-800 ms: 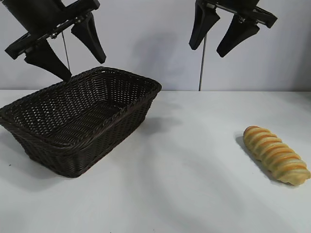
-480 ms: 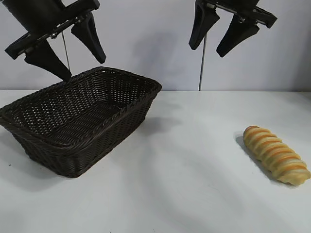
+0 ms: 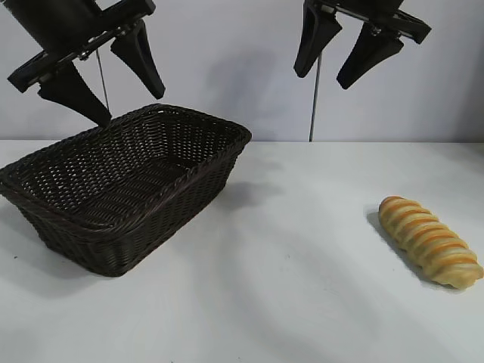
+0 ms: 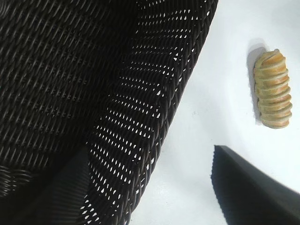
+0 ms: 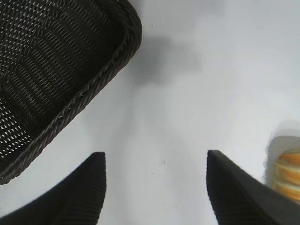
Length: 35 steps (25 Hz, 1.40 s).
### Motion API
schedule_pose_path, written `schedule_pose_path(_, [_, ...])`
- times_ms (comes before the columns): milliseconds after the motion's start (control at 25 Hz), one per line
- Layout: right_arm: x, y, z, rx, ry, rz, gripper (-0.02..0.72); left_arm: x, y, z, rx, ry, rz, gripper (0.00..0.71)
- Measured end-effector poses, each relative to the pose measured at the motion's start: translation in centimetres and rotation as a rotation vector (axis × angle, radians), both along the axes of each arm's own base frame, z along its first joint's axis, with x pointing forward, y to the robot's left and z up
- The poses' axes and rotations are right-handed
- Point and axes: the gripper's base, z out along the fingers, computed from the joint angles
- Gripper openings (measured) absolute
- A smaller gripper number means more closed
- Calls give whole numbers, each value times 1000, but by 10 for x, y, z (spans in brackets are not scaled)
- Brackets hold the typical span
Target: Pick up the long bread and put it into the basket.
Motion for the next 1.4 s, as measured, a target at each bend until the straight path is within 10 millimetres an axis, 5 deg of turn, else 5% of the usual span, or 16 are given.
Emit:
schedule_pose_path(1160, [0,0,0,0,-1,0,454,-1,2,0,14,26,30,532])
schedule_pose_path(1400, [0,0,0,0,-1,0,454,-12,13,14,113,31,55,532])
